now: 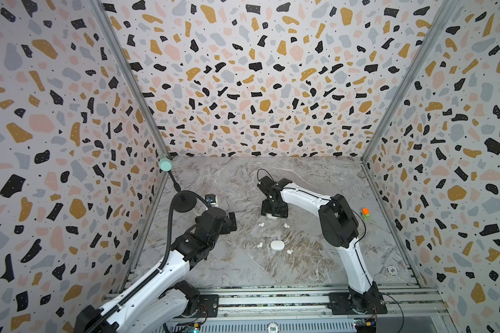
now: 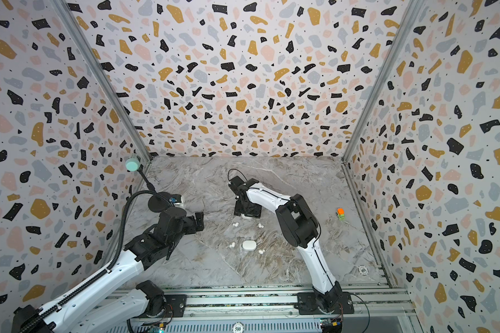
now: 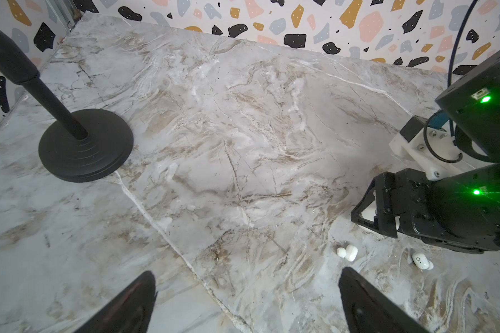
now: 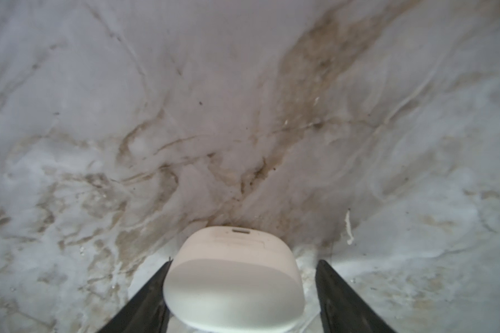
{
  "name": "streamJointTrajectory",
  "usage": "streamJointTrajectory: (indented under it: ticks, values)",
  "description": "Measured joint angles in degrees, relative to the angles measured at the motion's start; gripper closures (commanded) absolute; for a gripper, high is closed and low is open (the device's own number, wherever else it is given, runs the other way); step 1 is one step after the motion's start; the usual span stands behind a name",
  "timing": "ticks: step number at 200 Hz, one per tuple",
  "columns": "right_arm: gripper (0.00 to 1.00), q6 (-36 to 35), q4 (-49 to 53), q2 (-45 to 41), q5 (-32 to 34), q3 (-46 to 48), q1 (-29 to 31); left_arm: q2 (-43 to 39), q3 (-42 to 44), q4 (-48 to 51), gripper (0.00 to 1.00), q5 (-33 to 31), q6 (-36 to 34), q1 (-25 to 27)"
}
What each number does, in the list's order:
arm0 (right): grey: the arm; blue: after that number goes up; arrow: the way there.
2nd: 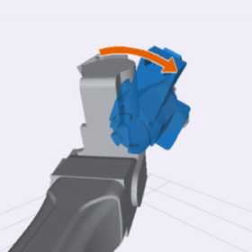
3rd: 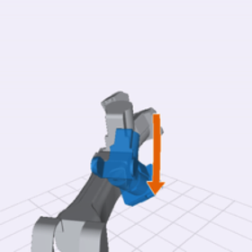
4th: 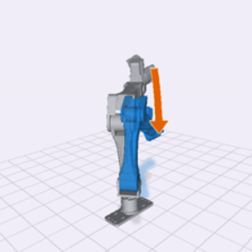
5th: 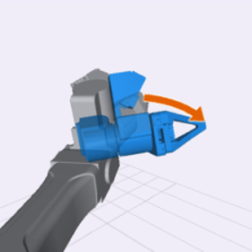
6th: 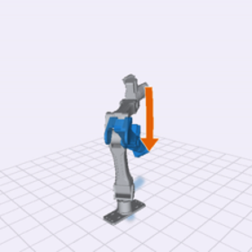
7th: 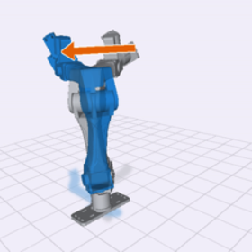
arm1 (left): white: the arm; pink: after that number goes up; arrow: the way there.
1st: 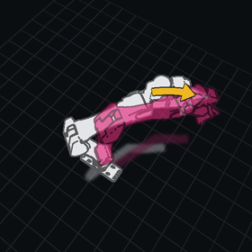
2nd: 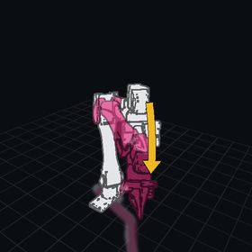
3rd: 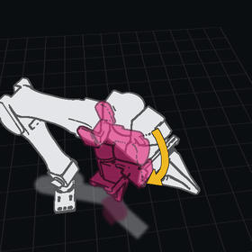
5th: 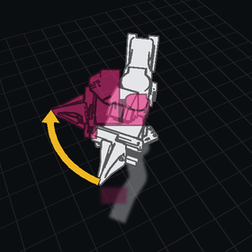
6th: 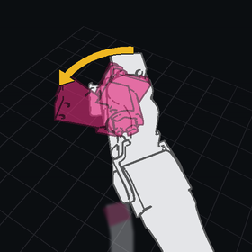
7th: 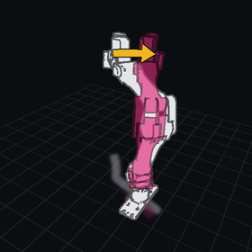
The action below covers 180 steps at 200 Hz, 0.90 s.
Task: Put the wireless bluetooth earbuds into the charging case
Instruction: 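Lower the right gripper onto the farther white charging case and close it, then lift the white case with the right gripper while the left gripper opens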
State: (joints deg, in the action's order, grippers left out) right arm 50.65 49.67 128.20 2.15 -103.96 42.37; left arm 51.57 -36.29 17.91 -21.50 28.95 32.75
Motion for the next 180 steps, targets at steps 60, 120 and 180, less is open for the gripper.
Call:
streamJointTrajectory:
  ticks: [60,120,180]
  values:
    - [0.23,-0.15,-0.04,-0.74,0.04,0.0,0.02,0.52,-0.2,0.0,0.0,-0.02,-0.26,0.0]
    - [0.25,-0.11,-0.04,-0.87,0.04,0.0,0.02,0.63,-0.2,0.02,0.0,0.0,-0.5,0.0]
    - [0.3,0.02,-0.04,-0.87,0.2,0.0,0.02,1.18,-0.22,0.02,0.0,0.0,-0.7,0.0]
